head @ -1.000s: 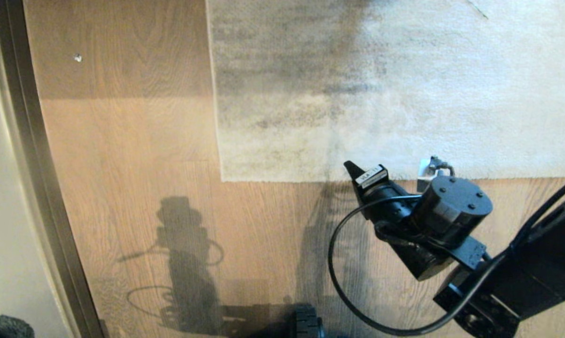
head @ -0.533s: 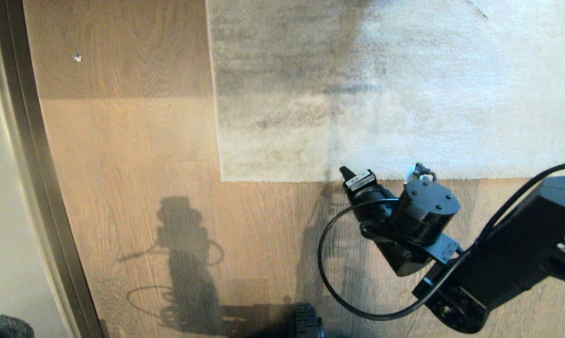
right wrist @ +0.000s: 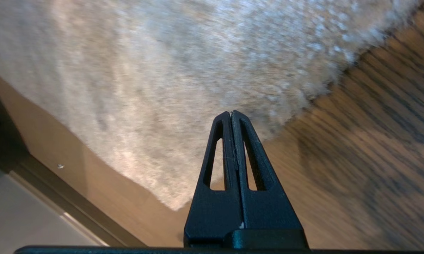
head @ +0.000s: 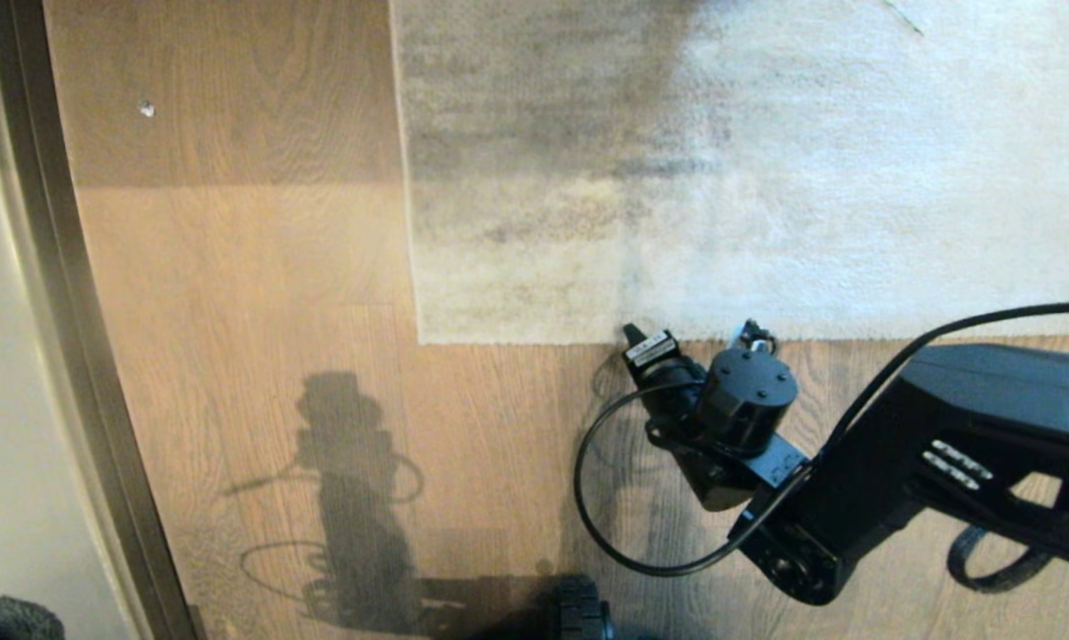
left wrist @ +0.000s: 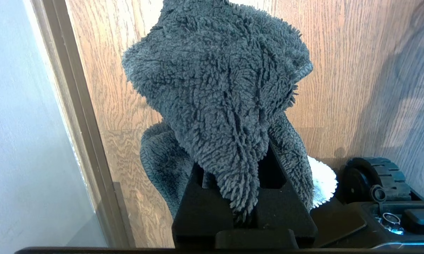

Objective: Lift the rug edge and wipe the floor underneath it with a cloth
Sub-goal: Lay down the carpet

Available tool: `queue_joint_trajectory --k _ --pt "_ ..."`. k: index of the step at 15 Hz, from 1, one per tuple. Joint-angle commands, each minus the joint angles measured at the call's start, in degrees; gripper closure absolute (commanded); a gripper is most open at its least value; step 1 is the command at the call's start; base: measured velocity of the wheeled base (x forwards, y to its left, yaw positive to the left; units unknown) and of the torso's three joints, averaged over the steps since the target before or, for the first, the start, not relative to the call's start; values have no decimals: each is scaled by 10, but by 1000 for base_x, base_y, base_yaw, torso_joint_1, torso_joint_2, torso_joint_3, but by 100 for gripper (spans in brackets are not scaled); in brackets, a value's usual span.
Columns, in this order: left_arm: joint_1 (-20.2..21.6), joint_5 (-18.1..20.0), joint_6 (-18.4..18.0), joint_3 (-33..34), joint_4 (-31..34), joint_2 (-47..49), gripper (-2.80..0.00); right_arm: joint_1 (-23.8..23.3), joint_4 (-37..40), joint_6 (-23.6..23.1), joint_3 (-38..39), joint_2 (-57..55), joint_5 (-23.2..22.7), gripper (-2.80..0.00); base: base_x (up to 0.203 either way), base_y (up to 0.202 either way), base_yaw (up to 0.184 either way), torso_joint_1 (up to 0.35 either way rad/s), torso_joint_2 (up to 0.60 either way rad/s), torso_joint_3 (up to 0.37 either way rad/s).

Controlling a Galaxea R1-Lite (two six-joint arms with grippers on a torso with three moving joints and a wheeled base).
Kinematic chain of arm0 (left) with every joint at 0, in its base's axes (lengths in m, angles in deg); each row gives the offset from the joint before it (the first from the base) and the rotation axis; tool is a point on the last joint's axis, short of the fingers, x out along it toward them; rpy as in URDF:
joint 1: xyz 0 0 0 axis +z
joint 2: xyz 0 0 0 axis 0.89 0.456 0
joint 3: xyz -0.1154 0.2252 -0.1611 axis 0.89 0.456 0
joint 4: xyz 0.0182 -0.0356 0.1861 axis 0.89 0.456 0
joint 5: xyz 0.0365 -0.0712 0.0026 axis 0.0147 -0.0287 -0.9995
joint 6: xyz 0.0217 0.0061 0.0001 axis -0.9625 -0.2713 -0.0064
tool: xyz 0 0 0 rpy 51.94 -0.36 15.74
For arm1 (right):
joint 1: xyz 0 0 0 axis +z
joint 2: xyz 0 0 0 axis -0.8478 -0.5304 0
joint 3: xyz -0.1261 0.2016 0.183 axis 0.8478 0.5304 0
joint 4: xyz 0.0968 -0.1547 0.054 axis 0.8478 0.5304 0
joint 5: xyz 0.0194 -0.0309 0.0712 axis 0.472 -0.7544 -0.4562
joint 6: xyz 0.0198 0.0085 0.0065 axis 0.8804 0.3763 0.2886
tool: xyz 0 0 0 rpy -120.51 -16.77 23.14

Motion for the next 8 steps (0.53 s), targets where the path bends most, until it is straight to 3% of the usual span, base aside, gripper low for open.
queue_joint_trajectory --k 1,8 --pt "0 0 0 0 0 0 0 -1 -24 3 -10 -27 1 0 0 0 0 0 0 0" --pt "0 0 0 0 0 0 0 -2 -24 2 -9 1 15 0 0 0 0 0 0 0"
